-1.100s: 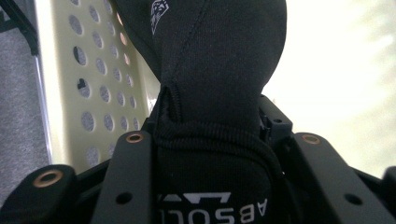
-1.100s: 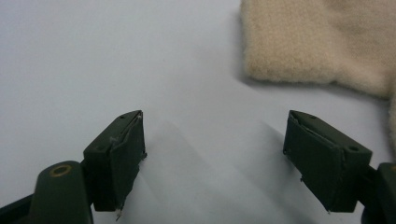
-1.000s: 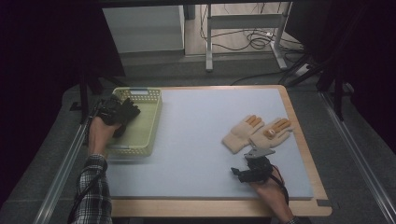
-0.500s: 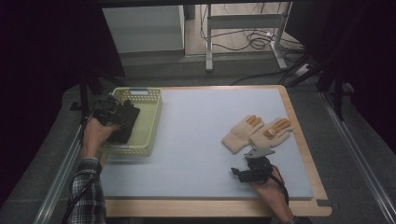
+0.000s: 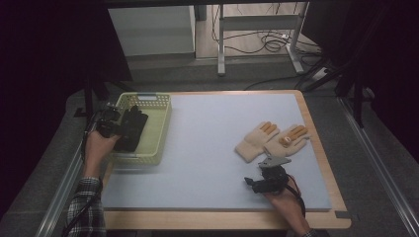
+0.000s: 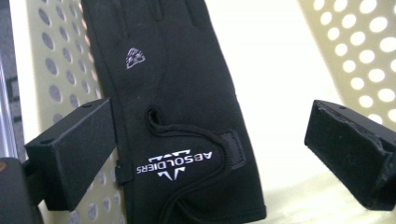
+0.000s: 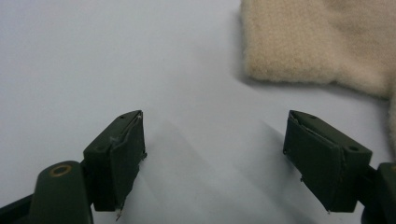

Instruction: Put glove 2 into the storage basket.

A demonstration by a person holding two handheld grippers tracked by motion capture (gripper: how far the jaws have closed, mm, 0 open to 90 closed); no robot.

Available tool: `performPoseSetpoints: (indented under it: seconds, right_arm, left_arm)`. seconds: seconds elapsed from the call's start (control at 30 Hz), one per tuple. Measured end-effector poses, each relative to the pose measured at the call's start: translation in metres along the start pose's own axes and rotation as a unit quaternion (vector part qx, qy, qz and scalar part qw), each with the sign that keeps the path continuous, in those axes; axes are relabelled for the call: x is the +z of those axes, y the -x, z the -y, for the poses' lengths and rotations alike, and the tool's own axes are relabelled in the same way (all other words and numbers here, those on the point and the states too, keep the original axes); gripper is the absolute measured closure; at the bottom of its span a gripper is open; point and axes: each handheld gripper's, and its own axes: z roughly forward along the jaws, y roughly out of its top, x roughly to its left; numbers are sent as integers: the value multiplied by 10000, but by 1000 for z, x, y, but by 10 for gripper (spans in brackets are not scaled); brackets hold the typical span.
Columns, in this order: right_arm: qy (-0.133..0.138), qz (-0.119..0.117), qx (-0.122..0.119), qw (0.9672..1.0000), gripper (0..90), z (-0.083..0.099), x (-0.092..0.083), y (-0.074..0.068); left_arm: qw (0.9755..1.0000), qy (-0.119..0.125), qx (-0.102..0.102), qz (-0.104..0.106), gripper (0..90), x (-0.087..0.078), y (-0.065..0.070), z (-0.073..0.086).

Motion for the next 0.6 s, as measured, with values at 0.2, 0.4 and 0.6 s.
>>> performPoseSetpoints:
  seconds: [0.2, 0.4, 0.6]
  right_arm:
    - [-10, 2, -5, 10000, 205, 0, 0, 0]
    - [-9, 1, -4, 10000, 204, 0, 0, 0]
    - [-10, 1, -3, 10000, 204, 0, 0, 0]
  left_arm:
    - [9993, 311, 178, 141, 23, -10, 12, 3]
    - [9974, 538, 384, 287, 23, -19, 27, 5]
    - [9943, 735, 614, 476, 23, -25, 46, 7]
